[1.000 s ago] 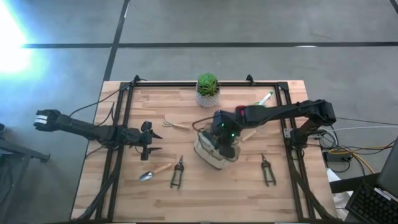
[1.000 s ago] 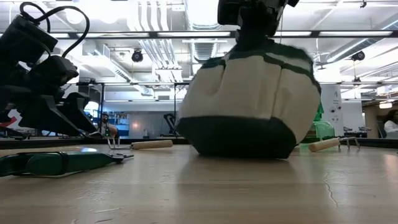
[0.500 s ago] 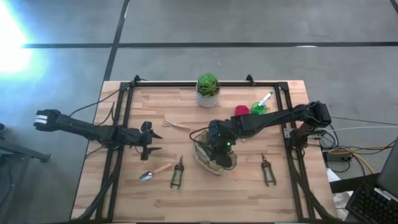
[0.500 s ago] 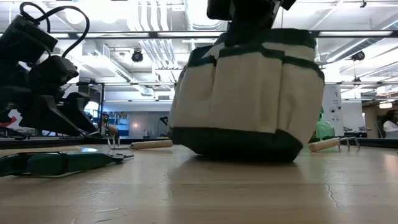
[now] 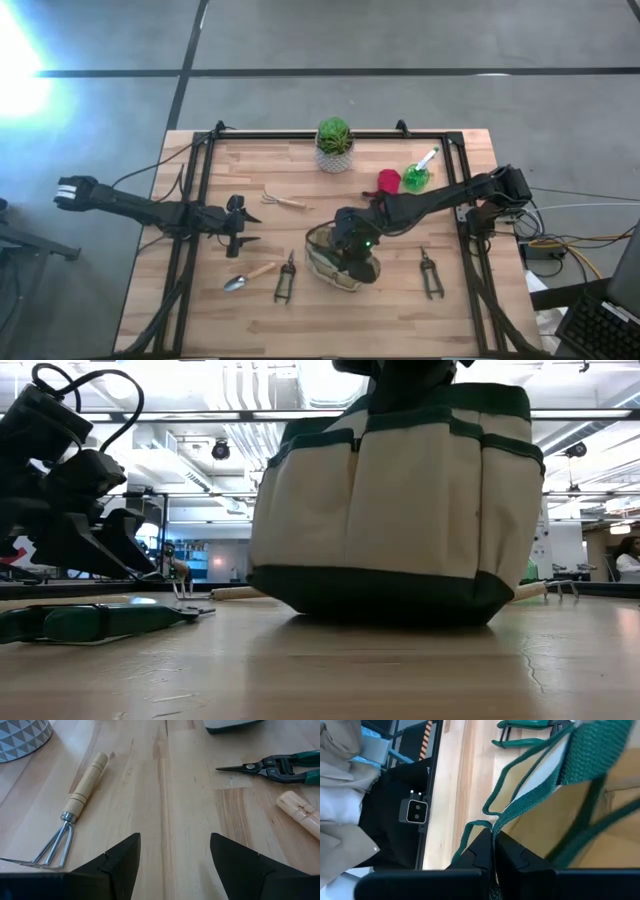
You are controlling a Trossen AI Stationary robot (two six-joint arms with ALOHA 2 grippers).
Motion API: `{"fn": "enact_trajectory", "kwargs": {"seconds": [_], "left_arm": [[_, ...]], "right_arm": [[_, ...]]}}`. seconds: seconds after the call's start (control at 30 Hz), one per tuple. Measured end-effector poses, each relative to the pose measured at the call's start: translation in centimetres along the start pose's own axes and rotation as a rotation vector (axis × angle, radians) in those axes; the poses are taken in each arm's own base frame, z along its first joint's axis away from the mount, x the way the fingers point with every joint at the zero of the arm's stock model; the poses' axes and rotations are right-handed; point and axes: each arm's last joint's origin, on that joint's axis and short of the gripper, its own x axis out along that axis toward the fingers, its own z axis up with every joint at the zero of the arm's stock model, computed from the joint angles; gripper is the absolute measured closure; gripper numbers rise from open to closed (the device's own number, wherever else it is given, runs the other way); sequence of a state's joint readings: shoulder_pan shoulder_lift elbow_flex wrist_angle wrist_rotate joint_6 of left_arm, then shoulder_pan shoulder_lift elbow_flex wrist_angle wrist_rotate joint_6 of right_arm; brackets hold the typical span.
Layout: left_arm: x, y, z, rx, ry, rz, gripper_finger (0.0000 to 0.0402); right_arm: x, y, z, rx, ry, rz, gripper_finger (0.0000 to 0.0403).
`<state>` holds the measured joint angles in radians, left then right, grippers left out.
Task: Pick & Place Garden tools in Gardening bag
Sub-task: Put the white gardening bag on the table upright
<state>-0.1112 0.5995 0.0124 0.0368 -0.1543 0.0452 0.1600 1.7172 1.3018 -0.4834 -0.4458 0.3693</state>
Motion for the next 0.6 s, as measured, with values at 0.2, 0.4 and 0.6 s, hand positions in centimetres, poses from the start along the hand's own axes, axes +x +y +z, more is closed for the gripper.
{"fn": "enact_trajectory", "kwargs": {"seconds": [0.2, 0.4, 0.6], "left_arm": [[0.00, 0.00, 0.00, 0.000, 0.000, 0.000, 0.0161], [0.00, 0.00, 0.00, 0.000, 0.000, 0.000, 0.0161], [0.00, 0.00, 0.00, 0.000, 0.000, 0.000, 0.0161]], "right_arm": [[-0.01, 0.00, 0.05, 0.003, -0.005, 0.001, 0.0394], [-0.01, 0.05, 0.18, -0.004, -0.018, 0.004, 0.0394], [0.01, 0.10, 0.22, -0.020, -0.022, 0.006, 0.0374]]}}
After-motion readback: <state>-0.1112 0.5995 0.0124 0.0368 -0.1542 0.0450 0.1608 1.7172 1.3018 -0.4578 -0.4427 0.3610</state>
